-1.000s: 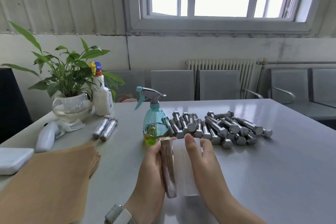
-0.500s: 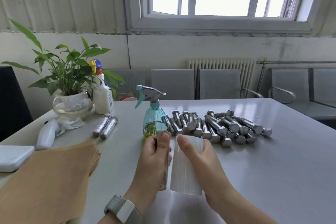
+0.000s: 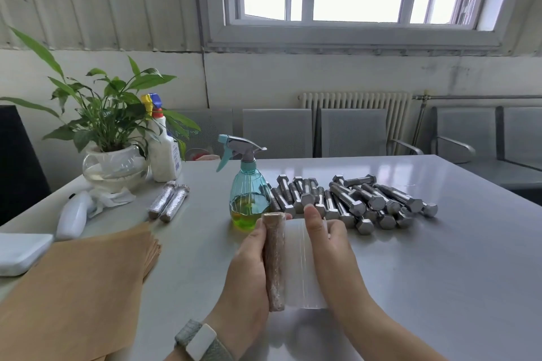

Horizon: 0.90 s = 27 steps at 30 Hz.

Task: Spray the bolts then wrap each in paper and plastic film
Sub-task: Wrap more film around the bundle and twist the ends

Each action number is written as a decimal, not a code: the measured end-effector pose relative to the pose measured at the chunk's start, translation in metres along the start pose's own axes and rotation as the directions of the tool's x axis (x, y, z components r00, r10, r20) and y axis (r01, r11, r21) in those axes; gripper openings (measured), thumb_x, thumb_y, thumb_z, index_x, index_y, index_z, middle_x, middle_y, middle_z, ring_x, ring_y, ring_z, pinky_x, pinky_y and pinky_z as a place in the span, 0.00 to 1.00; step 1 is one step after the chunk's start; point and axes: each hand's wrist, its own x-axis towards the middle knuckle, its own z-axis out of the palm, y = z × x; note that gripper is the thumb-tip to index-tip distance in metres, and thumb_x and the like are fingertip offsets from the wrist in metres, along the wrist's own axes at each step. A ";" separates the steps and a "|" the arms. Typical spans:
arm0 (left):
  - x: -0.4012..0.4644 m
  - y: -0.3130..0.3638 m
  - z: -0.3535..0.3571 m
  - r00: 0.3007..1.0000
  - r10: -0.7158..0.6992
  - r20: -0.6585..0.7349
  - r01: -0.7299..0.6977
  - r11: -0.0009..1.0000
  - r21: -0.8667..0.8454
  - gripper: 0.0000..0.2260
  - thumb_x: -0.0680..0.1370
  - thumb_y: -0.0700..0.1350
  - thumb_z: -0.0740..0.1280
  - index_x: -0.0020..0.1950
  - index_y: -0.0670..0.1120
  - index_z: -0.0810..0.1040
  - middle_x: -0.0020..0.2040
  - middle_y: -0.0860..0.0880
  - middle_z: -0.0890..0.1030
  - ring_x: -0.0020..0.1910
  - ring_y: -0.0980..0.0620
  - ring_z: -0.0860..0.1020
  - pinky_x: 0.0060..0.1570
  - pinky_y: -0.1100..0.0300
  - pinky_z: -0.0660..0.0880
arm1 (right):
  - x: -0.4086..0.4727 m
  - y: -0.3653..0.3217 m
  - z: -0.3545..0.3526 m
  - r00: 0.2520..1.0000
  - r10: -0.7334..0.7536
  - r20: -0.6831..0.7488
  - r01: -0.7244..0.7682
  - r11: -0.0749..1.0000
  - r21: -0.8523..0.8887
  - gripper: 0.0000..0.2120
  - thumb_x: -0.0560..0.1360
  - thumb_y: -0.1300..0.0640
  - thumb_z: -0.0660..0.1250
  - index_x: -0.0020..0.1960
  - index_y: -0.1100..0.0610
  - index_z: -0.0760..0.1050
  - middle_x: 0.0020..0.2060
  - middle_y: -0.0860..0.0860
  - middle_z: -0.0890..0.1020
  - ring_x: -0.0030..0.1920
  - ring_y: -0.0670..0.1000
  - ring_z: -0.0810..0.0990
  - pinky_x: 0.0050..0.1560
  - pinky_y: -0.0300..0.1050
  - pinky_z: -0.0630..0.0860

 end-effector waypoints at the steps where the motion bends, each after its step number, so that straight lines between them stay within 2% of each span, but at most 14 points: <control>1: 0.000 0.001 -0.001 1.000 0.024 -0.005 -0.023 0.999 0.037 0.20 0.79 0.58 0.59 0.53 0.46 0.84 0.51 0.39 0.84 0.46 0.43 0.84 0.40 0.51 0.81 | 0.000 0.001 0.000 0.997 0.053 0.060 -0.060 0.991 0.119 0.34 0.63 0.21 0.62 0.51 0.50 0.71 0.43 0.50 0.82 0.40 0.47 0.83 0.37 0.47 0.78; 3: 0.002 0.003 -0.006 0.996 0.092 -0.012 -0.090 0.988 0.127 0.20 0.76 0.60 0.60 0.53 0.49 0.84 0.51 0.41 0.84 0.48 0.45 0.84 0.41 0.53 0.81 | -0.002 0.000 -0.002 0.957 0.125 0.261 -0.202 0.933 0.296 0.34 0.61 0.26 0.71 0.53 0.52 0.78 0.47 0.54 0.85 0.43 0.52 0.85 0.37 0.49 0.80; 5: 0.003 0.004 -0.010 0.989 0.150 0.010 -0.149 0.963 0.226 0.19 0.74 0.62 0.62 0.52 0.52 0.83 0.51 0.42 0.85 0.50 0.46 0.84 0.42 0.57 0.80 | -0.005 -0.002 -0.004 0.902 0.099 0.420 -0.252 0.911 0.327 0.28 0.65 0.29 0.72 0.52 0.51 0.83 0.50 0.56 0.86 0.48 0.56 0.86 0.41 0.48 0.82; 8: 0.004 0.002 -0.017 0.985 0.161 0.053 -0.170 0.936 0.309 0.18 0.77 0.62 0.60 0.55 0.52 0.80 0.51 0.44 0.84 0.50 0.45 0.84 0.44 0.55 0.81 | -0.005 0.001 -0.006 0.885 0.065 0.460 -0.239 0.913 0.331 0.26 0.69 0.31 0.68 0.52 0.51 0.83 0.51 0.57 0.86 0.51 0.57 0.85 0.45 0.49 0.83; 10: 0.005 0.003 -0.020 0.983 0.180 0.044 -0.184 0.928 0.323 0.19 0.76 0.63 0.61 0.56 0.50 0.78 0.49 0.45 0.84 0.49 0.46 0.84 0.42 0.56 0.81 | -0.006 0.003 -0.004 0.895 0.009 0.446 -0.164 0.936 0.311 0.26 0.71 0.32 0.69 0.56 0.51 0.81 0.52 0.55 0.85 0.53 0.55 0.85 0.48 0.47 0.82; 12: 0.007 0.006 -0.021 0.974 0.223 0.029 -0.219 0.909 0.356 0.22 0.74 0.64 0.61 0.56 0.48 0.77 0.47 0.45 0.84 0.46 0.46 0.84 0.42 0.55 0.81 | -0.006 0.004 0.000 0.924 -0.039 0.380 -0.075 0.957 0.281 0.27 0.69 0.34 0.69 0.58 0.53 0.79 0.51 0.54 0.85 0.52 0.53 0.85 0.47 0.45 0.81; 14: 0.009 0.011 -0.022 0.960 0.279 0.013 -0.261 0.882 0.391 0.24 0.73 0.64 0.61 0.54 0.45 0.76 0.41 0.45 0.83 0.38 0.47 0.83 0.37 0.59 0.80 | -0.005 0.005 0.002 0.949 -0.062 0.310 -0.028 0.961 0.276 0.30 0.66 0.34 0.71 0.57 0.55 0.79 0.49 0.55 0.85 0.49 0.53 0.85 0.47 0.49 0.81; 16: 0.009 0.014 -0.021 0.947 0.320 -0.007 -0.292 0.872 0.394 0.24 0.73 0.63 0.62 0.53 0.43 0.75 0.35 0.47 0.80 0.31 0.53 0.79 0.31 0.64 0.76 | -0.005 0.006 0.002 0.965 -0.076 0.250 0.008 0.965 0.264 0.32 0.62 0.31 0.72 0.54 0.54 0.79 0.46 0.53 0.85 0.45 0.52 0.85 0.46 0.50 0.81; 17: 0.008 0.014 -0.020 0.945 0.327 -0.022 -0.293 0.872 0.391 0.23 0.72 0.62 0.63 0.53 0.43 0.75 0.34 0.48 0.81 0.32 0.54 0.79 0.32 0.63 0.76 | -0.006 0.007 0.003 0.969 -0.091 0.228 0.029 0.965 0.260 0.33 0.60 0.29 0.72 0.53 0.53 0.79 0.44 0.52 0.85 0.44 0.52 0.85 0.45 0.50 0.82; 20: 0.007 0.008 -0.014 0.950 0.306 -0.064 -0.269 0.905 0.331 0.23 0.69 0.62 0.68 0.54 0.46 0.75 0.43 0.49 0.84 0.45 0.48 0.84 0.46 0.50 0.82 | -0.009 0.008 0.007 0.970 -0.158 0.185 0.110 0.963 0.245 0.33 0.59 0.26 0.71 0.52 0.51 0.78 0.44 0.51 0.85 0.45 0.51 0.85 0.47 0.54 0.83; 21: 0.006 0.006 -0.012 0.953 0.291 -0.082 -0.255 0.919 0.300 0.23 0.68 0.62 0.69 0.54 0.47 0.75 0.45 0.49 0.84 0.47 0.47 0.83 0.47 0.47 0.81 | -0.009 0.008 0.008 0.971 -0.172 0.167 0.131 0.964 0.231 0.34 0.59 0.25 0.69 0.52 0.50 0.78 0.45 0.50 0.85 0.46 0.51 0.85 0.48 0.56 0.82; 25: 0.000 0.004 -0.008 0.982 0.177 -0.061 -0.172 0.981 0.086 0.22 0.68 0.62 0.71 0.55 0.49 0.75 0.45 0.46 0.84 0.42 0.49 0.83 0.37 0.52 0.80 | -0.009 0.008 0.009 0.979 -0.162 0.127 0.137 0.973 0.186 0.38 0.63 0.20 0.55 0.52 0.51 0.78 0.44 0.51 0.84 0.46 0.53 0.84 0.49 0.59 0.81; 27: -0.002 0.004 -0.006 0.994 0.110 -0.010 -0.110 0.994 0.003 0.21 0.70 0.63 0.68 0.54 0.50 0.81 0.46 0.44 0.84 0.43 0.47 0.84 0.36 0.54 0.80 | -0.009 0.008 0.009 0.982 -0.174 0.078 0.167 0.982 0.085 0.33 0.64 0.21 0.52 0.48 0.46 0.76 0.41 0.46 0.84 0.42 0.47 0.83 0.45 0.54 0.80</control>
